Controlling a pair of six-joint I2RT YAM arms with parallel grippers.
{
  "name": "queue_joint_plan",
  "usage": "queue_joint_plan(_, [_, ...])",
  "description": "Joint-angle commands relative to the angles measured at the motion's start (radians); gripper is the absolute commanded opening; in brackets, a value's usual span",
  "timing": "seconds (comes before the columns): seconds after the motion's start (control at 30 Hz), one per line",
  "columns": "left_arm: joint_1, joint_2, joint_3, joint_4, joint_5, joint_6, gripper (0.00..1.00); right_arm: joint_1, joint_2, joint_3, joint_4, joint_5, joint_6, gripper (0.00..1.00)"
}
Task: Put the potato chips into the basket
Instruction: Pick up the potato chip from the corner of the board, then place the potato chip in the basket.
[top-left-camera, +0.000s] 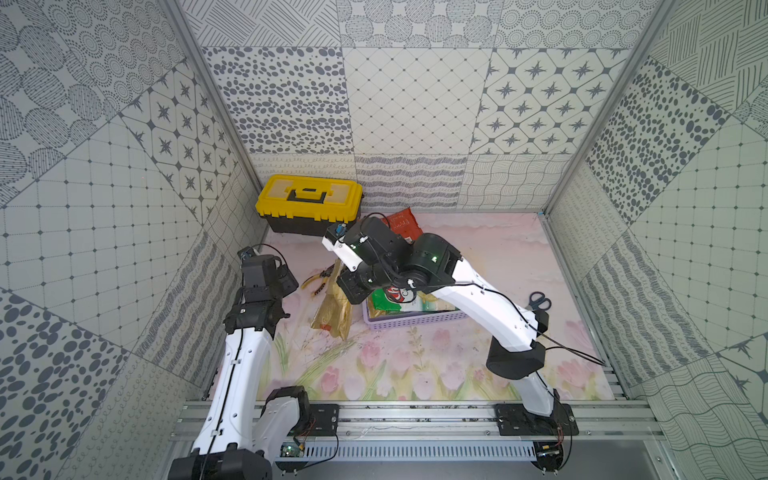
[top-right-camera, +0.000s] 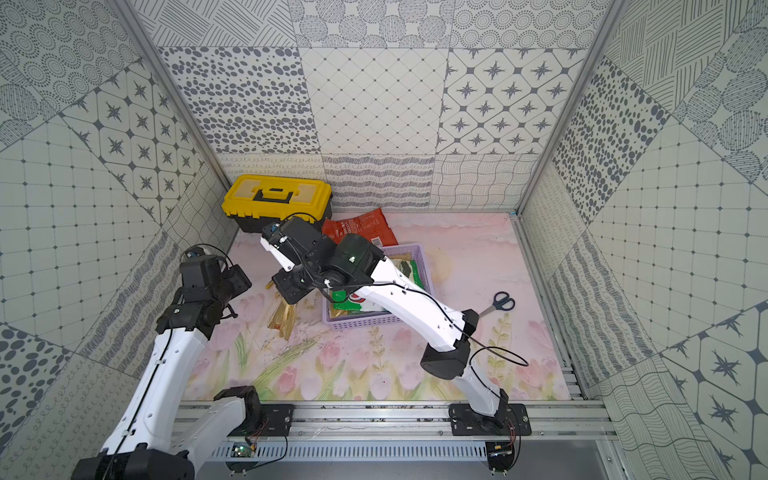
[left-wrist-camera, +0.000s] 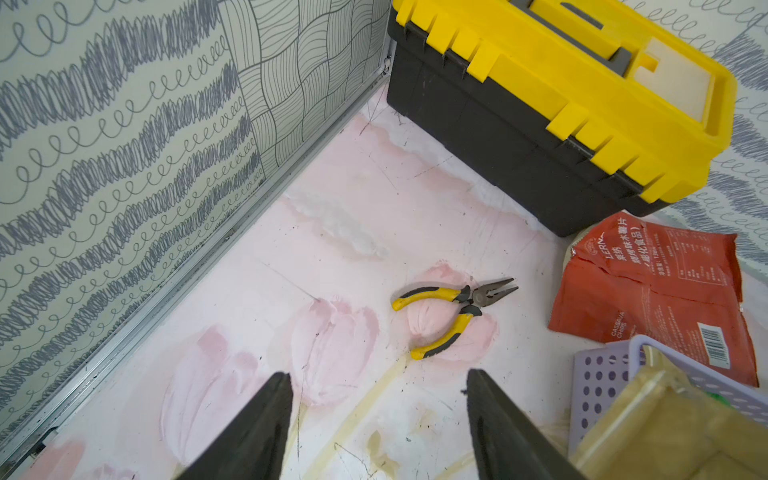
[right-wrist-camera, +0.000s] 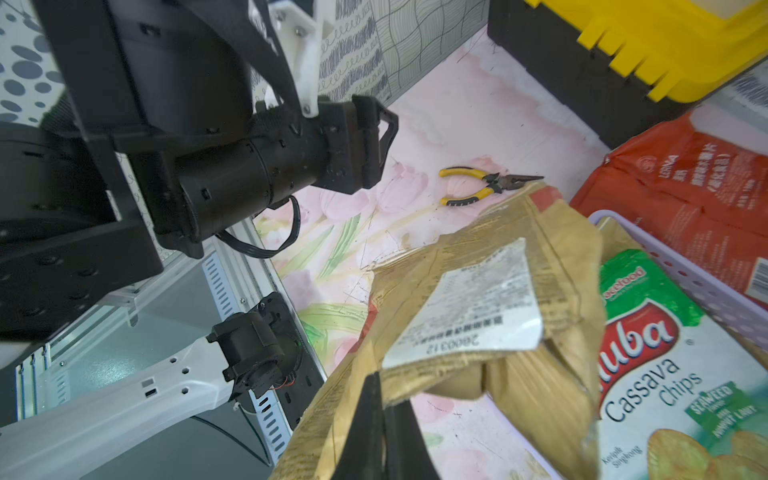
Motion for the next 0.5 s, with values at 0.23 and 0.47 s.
queue_joint_plan(0.23, [0.005, 0.015, -0.006, 0.01, 0.034, -0.02, 0.7, -0.261, -0.256, -0.376, -0.081, -0.017, -0.089, 0.0])
queue_joint_plan(0.47, [0.004, 0.022, -0.008, 0.012, 0.045, -0.025, 0.7, -0.453, -0.397, -0.776, 0.041, -0.155, -0.098, 0.0])
